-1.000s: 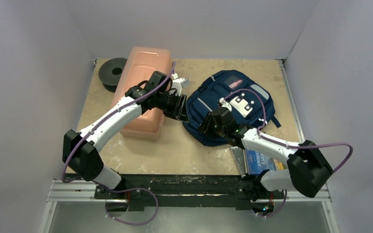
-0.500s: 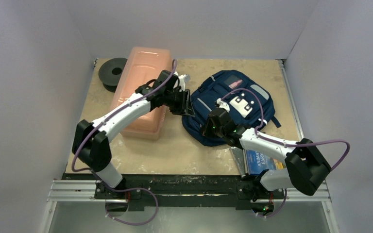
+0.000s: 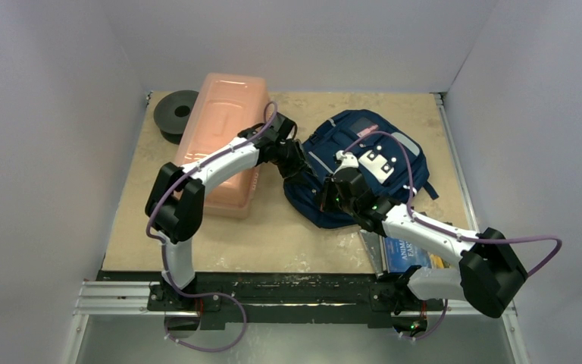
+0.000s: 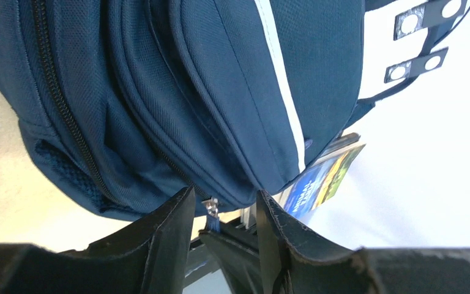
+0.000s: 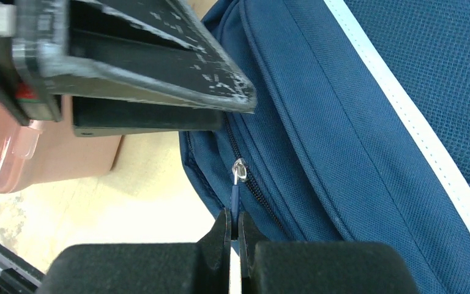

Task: Pack the student bag
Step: Zip the student bag at the center of the board.

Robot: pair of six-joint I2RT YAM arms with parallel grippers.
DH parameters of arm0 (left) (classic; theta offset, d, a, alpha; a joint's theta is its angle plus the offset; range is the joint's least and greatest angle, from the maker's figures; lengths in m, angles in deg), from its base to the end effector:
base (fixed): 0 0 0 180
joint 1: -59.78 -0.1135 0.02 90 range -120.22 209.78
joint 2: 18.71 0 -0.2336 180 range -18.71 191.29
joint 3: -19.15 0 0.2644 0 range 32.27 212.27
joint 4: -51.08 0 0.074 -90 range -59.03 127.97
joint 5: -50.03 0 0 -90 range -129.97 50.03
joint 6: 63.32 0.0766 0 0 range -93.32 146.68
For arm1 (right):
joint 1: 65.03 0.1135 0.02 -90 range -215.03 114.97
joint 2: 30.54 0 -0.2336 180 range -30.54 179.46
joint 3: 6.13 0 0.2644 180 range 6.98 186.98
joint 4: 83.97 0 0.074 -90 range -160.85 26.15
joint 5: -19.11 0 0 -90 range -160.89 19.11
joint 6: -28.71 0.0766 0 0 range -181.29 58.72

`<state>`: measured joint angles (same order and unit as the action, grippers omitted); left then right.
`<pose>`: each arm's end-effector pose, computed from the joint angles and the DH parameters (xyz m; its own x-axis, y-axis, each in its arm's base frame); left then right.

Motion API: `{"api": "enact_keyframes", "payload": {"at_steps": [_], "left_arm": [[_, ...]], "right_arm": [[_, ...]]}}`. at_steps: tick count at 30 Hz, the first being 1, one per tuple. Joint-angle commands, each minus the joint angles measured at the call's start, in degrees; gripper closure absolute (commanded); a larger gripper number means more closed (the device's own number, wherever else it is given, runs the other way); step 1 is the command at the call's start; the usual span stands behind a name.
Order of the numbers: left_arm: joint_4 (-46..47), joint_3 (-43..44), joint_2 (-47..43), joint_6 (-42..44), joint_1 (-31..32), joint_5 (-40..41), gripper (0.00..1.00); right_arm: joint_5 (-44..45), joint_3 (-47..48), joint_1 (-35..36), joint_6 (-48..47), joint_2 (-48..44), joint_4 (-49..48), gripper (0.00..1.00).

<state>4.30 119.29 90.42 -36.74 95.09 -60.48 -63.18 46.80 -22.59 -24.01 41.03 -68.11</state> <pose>0.3433 -0.2760 0.1724 -0.9299 -0.3678 0.0074 -0.2892 0.7184 -0.6327 0.2433 0.2085 0.1657 -0.6882 0.1840 -0.7018 -0.2140 0.8728 0.4387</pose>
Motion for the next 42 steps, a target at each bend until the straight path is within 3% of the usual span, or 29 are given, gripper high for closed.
{"api": "enact_keyframes", "payload": {"at_steps": [1,7,11,13,16,17,22,25,29,39,42], "left_arm": [[0.4,1.2,2.1,-6.7,-0.1,2.9,0.57],[-3.8,1.4,3.4,-9.4,0.9,7.1,0.55],[-4.8,3.2,5.8,-8.8,0.9,9.1,0.58],[-5.5,4.6,6.9,-7.7,0.9,9.9,0.67],[-3.5,5.7,6.0,-4.4,0.9,10.9,0.97],[-3.9,7.2,5.4,-2.8,0.8,12.1,1.0],[-8.5,17.7,3.2,5.8,-2.9,14.9,1.0],[-8.6,21.4,2.7,8.1,-5.2,11.9,1.0],[-9.1,25.7,3.6,8.8,-6.9,7.8,1.0],[-12.5,38.3,6.1,10.1,-9.5,4.7,1.0],[-12.9,40.6,6.9,10.0,-10.1,3.5,1.0]], "right_arm": [[-3.2,-0.4,0.4,-3.6,-2.7,-6.7,1.0],[-4.2,-0.9,0.4,-5.1,-3.2,-7.1,1.0],[-4.4,-0.9,0.4,-6.8,-4.5,-6.0,1.0],[-4.9,-0.7,0.4,-8.7,-5.0,-5.6,1.0],[-4.3,-0.7,0.5,-9.7,-5.6,-3.6,1.0],[-3.1,-1.1,0.5,-9.5,-6.1,-3.0,1.0],[5.5,-3.8,0.2,-6.2,-9.8,2.3,1.0],[12.8,-6.3,-2.6,-1.6,-13.0,5.8,1.0],[15.7,-11.5,-10.3,4.9,-17.9,6.6,1.0],[22.6,-15.8,-12.7,13.6,-22.7,9.8,1.0],[23.6,-13.4,-15.4,13.0,-22.3,8.4,1.0]]}}
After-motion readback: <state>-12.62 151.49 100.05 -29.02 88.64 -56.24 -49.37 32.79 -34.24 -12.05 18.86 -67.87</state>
